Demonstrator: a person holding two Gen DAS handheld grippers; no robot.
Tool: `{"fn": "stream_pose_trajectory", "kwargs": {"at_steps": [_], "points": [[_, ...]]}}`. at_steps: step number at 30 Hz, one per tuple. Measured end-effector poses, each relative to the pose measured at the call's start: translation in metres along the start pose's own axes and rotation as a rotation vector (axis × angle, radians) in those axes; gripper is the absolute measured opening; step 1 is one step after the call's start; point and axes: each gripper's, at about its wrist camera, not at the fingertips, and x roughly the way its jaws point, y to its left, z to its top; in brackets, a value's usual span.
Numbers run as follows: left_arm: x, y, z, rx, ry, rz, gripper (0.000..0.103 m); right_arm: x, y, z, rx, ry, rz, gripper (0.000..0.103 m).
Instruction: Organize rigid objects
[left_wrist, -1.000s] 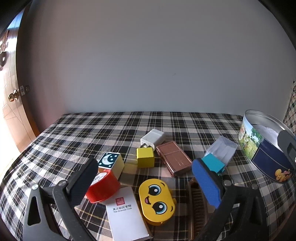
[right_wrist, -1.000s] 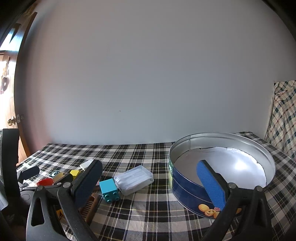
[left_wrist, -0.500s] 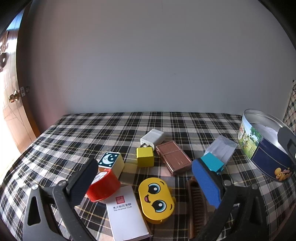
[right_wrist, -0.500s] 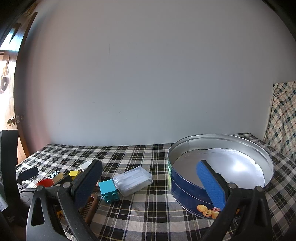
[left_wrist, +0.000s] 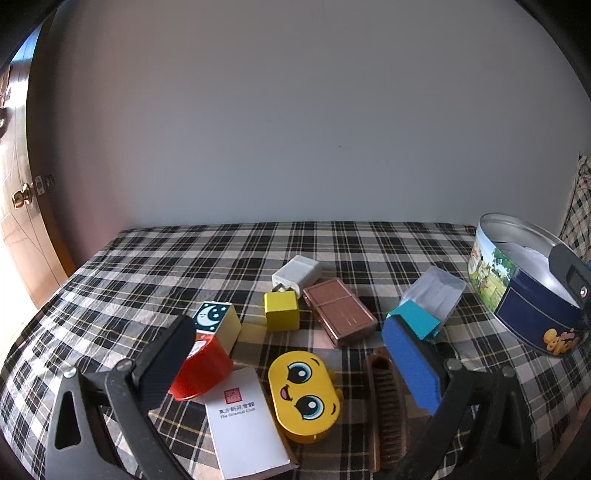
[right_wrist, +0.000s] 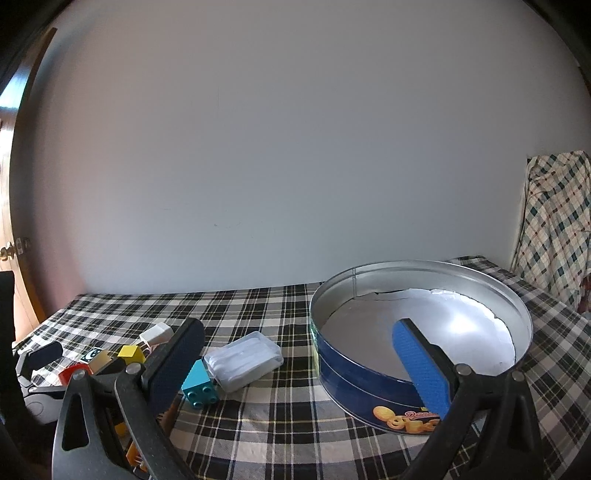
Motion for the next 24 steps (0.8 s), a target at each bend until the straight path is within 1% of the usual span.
{"fn": "stream_pose_trajectory", "kwargs": {"at_steps": [6, 10, 13, 17, 18, 20, 22, 24], "points": [[-0.002, -0.004, 0.000, 0.012, -0.013, -0.010, 0.103, -0.002, 0.002, -0.001, -0.012, -0.005, -0.014, 0.103], [-0.005, 0.005, -0.002, -0.020, -0.011, -0.006, 0.103, -0.003, 0.001, -0.001, -0.016, -0.001, -0.016, 0.103], [-0.010, 0.016, -0.005, -0.046, -0.005, 0.019, 0.103, 0.001, 0.004, -0.002, -0.027, 0.024, -0.009, 0.103], [-0.020, 0.028, -0.010, -0.034, 0.000, 0.059, 0.103, 0.012, 0.014, -0.008, -0.060, 0.102, 0.042, 0.102], [-0.022, 0.031, -0.012, -0.034, 0.000, 0.066, 0.103, 0.013, 0.018, -0.008, -0.079, 0.113, 0.058, 0.102], [-0.025, 0.037, -0.016, -0.028, 0.013, 0.076, 0.103, 0.010, 0.023, -0.010, -0.099, 0.103, 0.079, 0.102], [-0.026, 0.042, -0.021, -0.019, 0.040, 0.075, 0.103, 0.009, 0.029, -0.011, -0.121, 0.117, 0.133, 0.102], [-0.028, 0.049, -0.026, -0.020, 0.070, 0.068, 0.102, 0.011, 0.034, -0.014, -0.140, 0.148, 0.194, 0.097]]}}
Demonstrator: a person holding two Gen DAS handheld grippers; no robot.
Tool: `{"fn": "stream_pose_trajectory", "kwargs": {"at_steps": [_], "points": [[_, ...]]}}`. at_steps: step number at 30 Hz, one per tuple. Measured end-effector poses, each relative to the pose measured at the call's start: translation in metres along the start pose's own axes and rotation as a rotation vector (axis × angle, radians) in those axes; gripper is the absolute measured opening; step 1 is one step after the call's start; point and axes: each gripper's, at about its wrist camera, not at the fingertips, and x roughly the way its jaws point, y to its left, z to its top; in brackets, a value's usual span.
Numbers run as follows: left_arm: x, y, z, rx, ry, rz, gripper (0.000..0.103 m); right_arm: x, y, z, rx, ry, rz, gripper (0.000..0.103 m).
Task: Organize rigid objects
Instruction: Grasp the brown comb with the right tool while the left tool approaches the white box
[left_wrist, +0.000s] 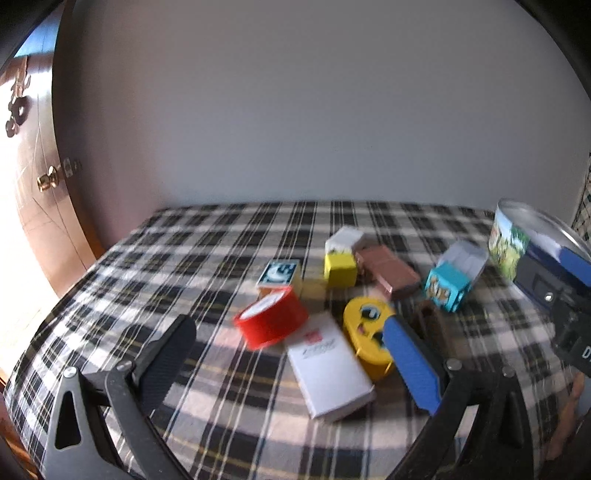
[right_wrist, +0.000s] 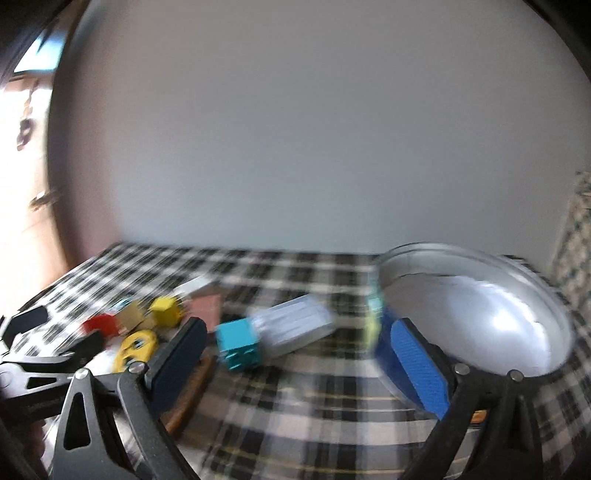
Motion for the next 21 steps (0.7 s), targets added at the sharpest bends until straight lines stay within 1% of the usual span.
{"fn": "stream_pose_trajectory", "kwargs": {"at_steps": [1, 2, 3, 4, 8, 10, 12, 13, 14, 15, 16, 17, 18, 19, 21], "points": [[-0.001, 0.004, -0.003, -0.003, 0.012, -0.002, 0.102, 0.003, 0.007, -0.001, -0.021, 0.035, 0.052, 0.090], [-0.002, 0.009, -0.006, -0.011, 0.024, -0.013, 0.102, 0.005, 0.011, -0.002, -0.032, 0.058, 0.076, 0.084], [-0.004, 0.015, -0.008, -0.023, 0.032, -0.023, 0.102, 0.011, 0.020, -0.004, -0.052, 0.112, 0.121, 0.082], [-0.005, 0.019, -0.010, -0.032, 0.038, -0.023, 0.102, 0.016, 0.025, -0.006, -0.063, 0.149, 0.148, 0.080], [-0.006, 0.032, -0.016, -0.046, 0.065, -0.015, 0.102, 0.041, 0.055, -0.014, -0.118, 0.303, 0.219, 0.076], [-0.003, 0.036, -0.018, -0.050, 0.083, -0.004, 0.102, 0.050, 0.069, -0.019, -0.155, 0.354, 0.207, 0.073], [0.002, 0.039, -0.019, -0.062, 0.109, -0.007, 0.102, 0.065, 0.078, -0.027, -0.189, 0.432, 0.176, 0.064], [0.003, 0.040, -0.020, -0.066, 0.117, -0.009, 0.102, 0.067, 0.078, -0.028, -0.179, 0.450, 0.191, 0.060], [0.003, 0.040, -0.020, -0.069, 0.124, -0.012, 0.102, 0.066, 0.076, -0.027, -0.172, 0.448, 0.194, 0.055], [0.005, 0.039, -0.021, -0.072, 0.131, -0.021, 0.102, 0.066, 0.075, -0.027, -0.178, 0.448, 0.196, 0.053], [0.005, 0.038, -0.021, -0.072, 0.134, -0.027, 0.102, 0.065, 0.074, -0.027, -0.187, 0.447, 0.202, 0.046], [0.004, 0.036, -0.020, -0.070, 0.135, -0.035, 0.102, 0.063, 0.073, -0.028, -0.201, 0.441, 0.206, 0.033], [0.004, 0.033, -0.020, -0.065, 0.135, -0.044, 0.102, 0.060, 0.073, -0.030, -0.216, 0.434, 0.198, 0.027], [0.003, 0.032, -0.019, -0.062, 0.134, -0.052, 0.102, 0.058, 0.071, -0.030, -0.229, 0.430, 0.192, 0.027], [0.002, 0.028, -0.017, -0.052, 0.130, -0.072, 0.095, 0.054, 0.064, -0.031, -0.232, 0.422, 0.200, 0.027]]}}
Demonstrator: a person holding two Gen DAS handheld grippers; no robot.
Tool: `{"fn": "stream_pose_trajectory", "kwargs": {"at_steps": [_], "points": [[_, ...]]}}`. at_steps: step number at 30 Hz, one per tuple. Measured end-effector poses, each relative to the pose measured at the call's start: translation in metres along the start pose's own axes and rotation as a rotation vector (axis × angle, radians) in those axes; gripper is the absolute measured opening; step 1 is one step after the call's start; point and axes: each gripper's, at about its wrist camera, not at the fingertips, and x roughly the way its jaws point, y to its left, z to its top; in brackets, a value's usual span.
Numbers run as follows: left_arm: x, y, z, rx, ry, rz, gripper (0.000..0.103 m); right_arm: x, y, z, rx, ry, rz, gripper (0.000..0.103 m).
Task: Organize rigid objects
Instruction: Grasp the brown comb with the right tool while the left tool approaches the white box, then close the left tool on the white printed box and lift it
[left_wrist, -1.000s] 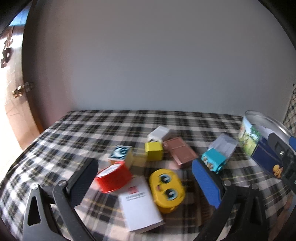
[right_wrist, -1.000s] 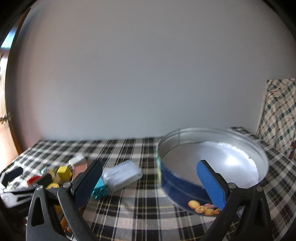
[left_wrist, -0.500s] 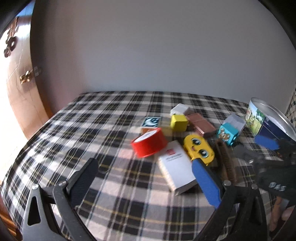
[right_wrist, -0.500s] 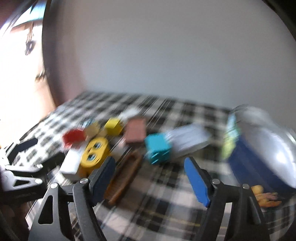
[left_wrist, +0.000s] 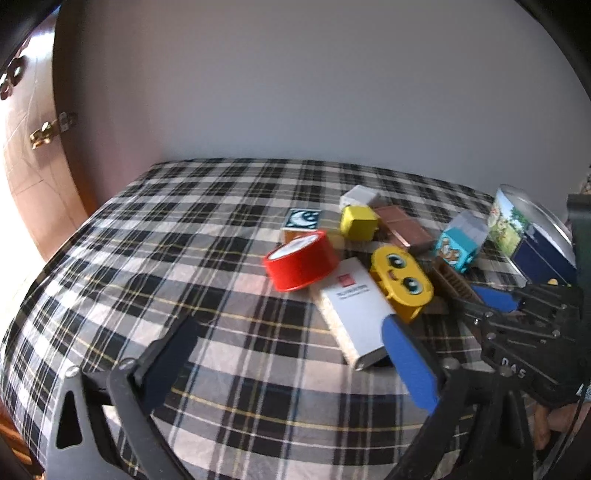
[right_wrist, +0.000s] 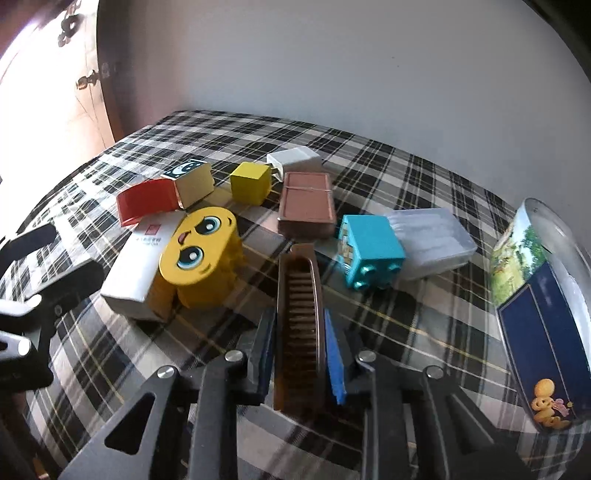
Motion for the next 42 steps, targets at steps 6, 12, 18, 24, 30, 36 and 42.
{"fn": "stream_pose_trajectory", "kwargs": {"at_steps": [6, 12, 18, 24, 30, 36, 42], "points": [[0.018, -0.005, -0.001, -0.063, 0.074, -0.061, 0.090, -0.030, -0.029, -0.007, 0.055, -0.138, 0.102, 0.027], [0.030, -0.028, 0.006, -0.002, 0.095, -0.016, 0.091, -0.038, -0.040, -0.008, 0.079, -0.191, 0.096, 0.027], [0.051, -0.001, 0.011, -0.057, 0.186, 0.054, 0.090, -0.041, -0.045, -0.011, 0.107, -0.199, 0.099, 0.028], [0.049, 0.017, 0.007, -0.068, 0.202, 0.059, 0.096, -0.045, -0.041, -0.012, 0.084, -0.224, 0.084, 0.027], [0.055, 0.018, 0.007, -0.077, 0.213, 0.061, 0.103, -0.047, -0.040, -0.012, 0.085, -0.241, 0.082, 0.027], [0.058, 0.020, 0.008, -0.067, 0.213, 0.048, 0.102, -0.047, -0.044, -0.012, 0.107, -0.242, 0.078, 0.027], [0.039, 0.006, 0.004, -0.004, 0.161, -0.008, 0.040, -0.052, -0.046, -0.013, 0.106, -0.266, 0.052, 0.027]]}}
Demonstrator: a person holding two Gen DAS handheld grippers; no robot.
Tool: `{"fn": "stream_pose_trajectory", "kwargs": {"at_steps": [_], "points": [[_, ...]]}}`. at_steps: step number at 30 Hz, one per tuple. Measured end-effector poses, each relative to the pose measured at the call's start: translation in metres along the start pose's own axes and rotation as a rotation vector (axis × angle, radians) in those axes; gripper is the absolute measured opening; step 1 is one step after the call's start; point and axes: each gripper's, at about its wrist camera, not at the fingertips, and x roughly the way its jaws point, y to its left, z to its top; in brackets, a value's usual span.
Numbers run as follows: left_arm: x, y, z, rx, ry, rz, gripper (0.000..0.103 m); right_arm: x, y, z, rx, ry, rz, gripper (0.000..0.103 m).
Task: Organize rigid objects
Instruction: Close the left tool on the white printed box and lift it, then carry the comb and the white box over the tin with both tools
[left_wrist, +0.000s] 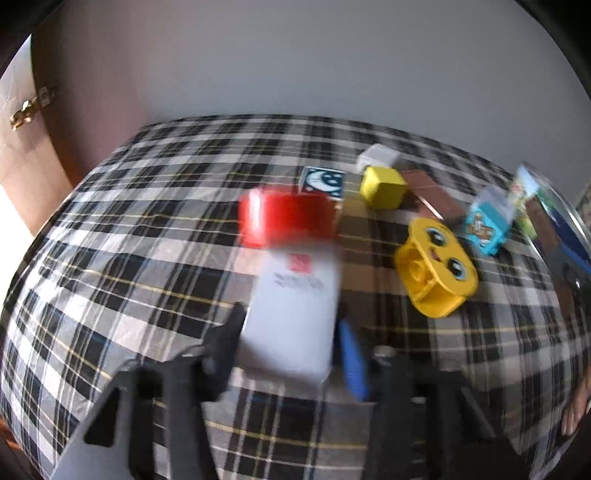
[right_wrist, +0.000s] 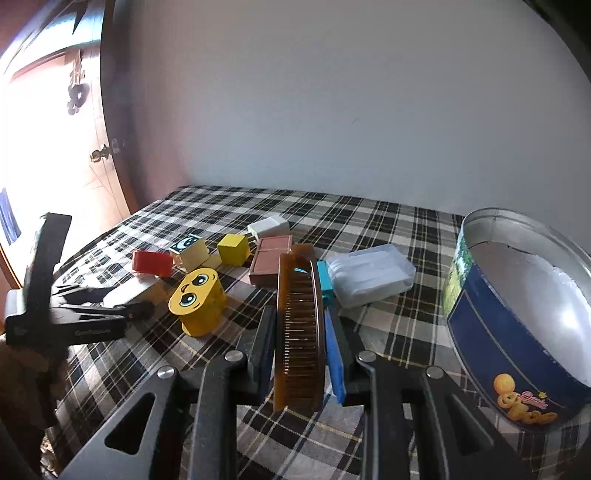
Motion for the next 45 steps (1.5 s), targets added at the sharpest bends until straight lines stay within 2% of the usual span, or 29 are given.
{"fn": "stream_pose_trajectory", "kwargs": {"at_steps": [1, 5, 8, 11, 13, 19, 26, 30, 37, 40, 45], "points": [[0.000, 0.000, -0.001, -0.002, -0.001, -0.006, 0.040, -0.001, 0.000, 0.000, -0.002, -0.008, -0.007, 0.027], [-0.007, 0.004, -0.006, -0.058, -0.017, -0.113, 0.040, -0.009, -0.003, 0.002, -0.002, -0.043, -0.015, 0.027], [-0.017, 0.004, -0.006, -0.072, -0.078, -0.163, 0.040, -0.023, -0.012, 0.003, 0.015, -0.103, -0.026, 0.027], [-0.030, -0.004, -0.008, -0.068, -0.151, -0.176, 0.040, -0.039, -0.026, 0.004, 0.048, -0.168, -0.050, 0.027], [-0.036, -0.008, -0.008, -0.069, -0.189, -0.189, 0.040, -0.053, -0.039, 0.003, 0.066, -0.225, -0.095, 0.027], [-0.053, -0.041, 0.002, -0.016, -0.282, -0.248, 0.040, -0.079, -0.069, -0.002, 0.109, -0.313, -0.216, 0.027], [-0.065, -0.110, 0.026, 0.096, -0.344, -0.337, 0.040, -0.102, -0.101, -0.006, 0.123, -0.383, -0.403, 0.027], [-0.064, -0.160, 0.037, 0.150, -0.353, -0.396, 0.040, -0.111, -0.126, -0.010, 0.146, -0.386, -0.479, 0.027], [-0.058, -0.239, 0.056, 0.234, -0.360, -0.464, 0.040, -0.107, -0.162, -0.013, 0.125, -0.325, -0.622, 0.027], [-0.050, -0.268, 0.061, 0.250, -0.351, -0.473, 0.040, -0.110, -0.185, -0.017, 0.163, -0.296, -0.641, 0.027], [-0.037, -0.308, 0.068, 0.253, -0.292, -0.498, 0.040, -0.111, -0.207, -0.023, 0.205, -0.259, -0.661, 0.028]]}}
